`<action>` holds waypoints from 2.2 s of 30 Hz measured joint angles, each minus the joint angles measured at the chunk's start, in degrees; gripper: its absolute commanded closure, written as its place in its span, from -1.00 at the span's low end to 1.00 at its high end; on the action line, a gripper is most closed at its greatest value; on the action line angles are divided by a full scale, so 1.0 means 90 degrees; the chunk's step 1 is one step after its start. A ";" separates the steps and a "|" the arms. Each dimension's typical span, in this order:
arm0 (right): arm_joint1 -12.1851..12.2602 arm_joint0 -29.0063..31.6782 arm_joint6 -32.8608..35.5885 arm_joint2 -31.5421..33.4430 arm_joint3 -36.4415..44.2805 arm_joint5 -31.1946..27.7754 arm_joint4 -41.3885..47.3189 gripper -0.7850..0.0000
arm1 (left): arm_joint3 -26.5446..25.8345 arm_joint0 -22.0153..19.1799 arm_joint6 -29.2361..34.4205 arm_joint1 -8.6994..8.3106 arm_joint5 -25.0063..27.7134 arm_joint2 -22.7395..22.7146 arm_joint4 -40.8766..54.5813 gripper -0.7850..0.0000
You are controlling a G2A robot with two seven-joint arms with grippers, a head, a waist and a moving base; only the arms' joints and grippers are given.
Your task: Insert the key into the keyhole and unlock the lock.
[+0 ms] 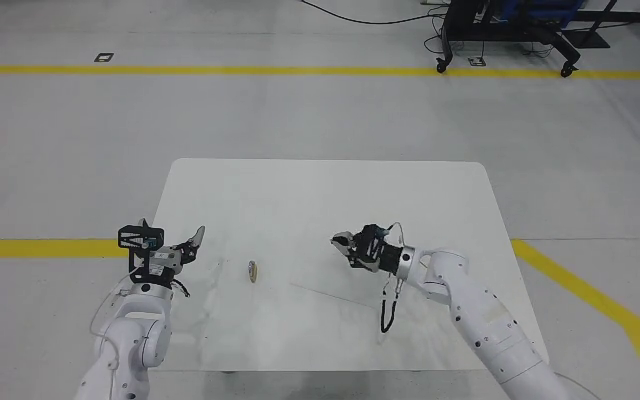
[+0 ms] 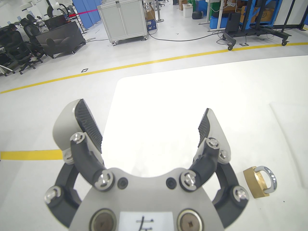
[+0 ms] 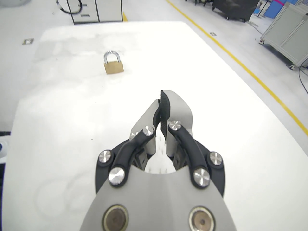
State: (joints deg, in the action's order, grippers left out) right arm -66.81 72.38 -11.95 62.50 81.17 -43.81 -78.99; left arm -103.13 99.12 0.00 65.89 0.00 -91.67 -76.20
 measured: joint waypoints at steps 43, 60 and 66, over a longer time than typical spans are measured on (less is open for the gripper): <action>0.0110 -0.0514 -0.2514 -0.1439 -0.0464 -0.1576 0.2459 1.00 | -0.0484 -0.0857 0.1762 0.0085 0.1872 0.0550 0.3928 -1.00; 0.0030 -0.0594 -0.0487 -0.1697 -0.0632 -0.1441 0.5236 1.00 | 0.3106 -0.3048 0.5972 0.0058 0.5533 0.1820 1.1210 -1.00; -0.0104 -0.0720 -0.0153 -0.1899 -0.0880 -0.1347 0.5640 1.00 | 0.3494 -0.3479 0.5829 0.0021 0.5761 0.2477 1.1051 -0.84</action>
State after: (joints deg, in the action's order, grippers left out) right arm -67.75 65.90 -13.33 45.41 73.25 -55.94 -28.23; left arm -71.69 67.81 52.46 66.08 51.85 -69.38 23.26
